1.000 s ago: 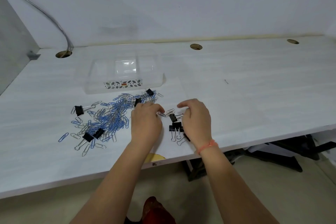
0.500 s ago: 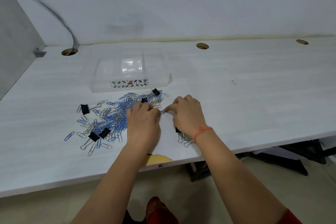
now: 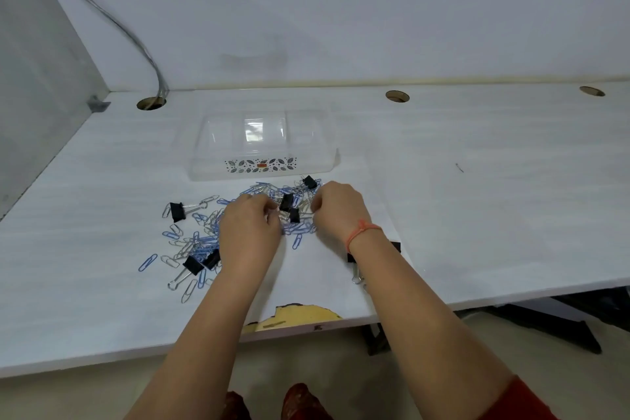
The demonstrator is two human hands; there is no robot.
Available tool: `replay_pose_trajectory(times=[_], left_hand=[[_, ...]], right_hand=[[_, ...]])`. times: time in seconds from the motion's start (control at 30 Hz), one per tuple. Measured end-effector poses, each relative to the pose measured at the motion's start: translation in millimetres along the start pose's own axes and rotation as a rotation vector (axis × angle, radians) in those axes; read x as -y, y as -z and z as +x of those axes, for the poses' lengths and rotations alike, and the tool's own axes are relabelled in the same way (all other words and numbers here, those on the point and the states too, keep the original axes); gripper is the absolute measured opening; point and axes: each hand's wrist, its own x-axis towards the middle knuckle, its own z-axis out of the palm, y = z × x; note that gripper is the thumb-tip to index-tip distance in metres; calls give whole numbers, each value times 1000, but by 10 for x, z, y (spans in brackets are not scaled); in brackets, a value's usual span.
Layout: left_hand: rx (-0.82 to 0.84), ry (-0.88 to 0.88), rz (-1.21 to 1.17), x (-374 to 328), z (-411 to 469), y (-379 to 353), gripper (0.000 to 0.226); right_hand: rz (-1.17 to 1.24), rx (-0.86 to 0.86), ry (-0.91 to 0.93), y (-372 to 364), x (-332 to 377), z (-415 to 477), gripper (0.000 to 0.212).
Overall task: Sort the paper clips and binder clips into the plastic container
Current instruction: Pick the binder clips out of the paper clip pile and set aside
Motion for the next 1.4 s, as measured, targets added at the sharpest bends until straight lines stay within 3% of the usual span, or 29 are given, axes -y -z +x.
replay_pose_trajectory(times=[0.1, 0.27, 0.37, 0.53, 0.7, 0.87, 0.97, 1.07, 1.13, 1.17, 1.27, 1.33, 1.4], left_hand=[[13, -1, 3, -2, 70, 38, 25], [159, -123, -32, -22, 247, 9, 30], [263, -135, 10, -35, 377, 3, 37], [298, -138, 50, 32, 420, 23, 37], [379, -169, 107, 102, 429, 78, 35], [452, -225, 248, 105, 414, 78, 35], [409, -237, 269, 157, 387, 69, 45], [275, -135, -40, 141, 364, 179, 42], [197, 67, -393, 114, 317, 301, 38], [172, 221, -598, 106, 290, 361, 38], [187, 625, -1050, 147, 246, 525, 37], [226, 726, -1180, 194, 237, 600, 34], [258, 767, -1234, 245, 218, 649, 28]], right_hand=[[107, 16, -2, 1, 30, 7, 33], [79, -151, 46, 23, -7, 163, 38], [-17, -90, 107, -32, 20, 230, 45], [-119, -115, 135, -110, 21, 210, 28], [-120, -46, 129, -42, 31, 121, 24], [-128, 55, 112, 25, 77, 118, 41], [28, 62, 91, 59, 44, 119, 47], [666, 136, -74, 138, 45, 75, 36], [1065, 306, -188, 172, 104, 24, 27], [1118, 348, -193, 164, 130, 5, 22], [1024, 251, -133, -22, 209, -21, 16], [757, 131, -42, -184, 250, -41, 11], [365, 86, 100, -305, 281, -85, 23]])
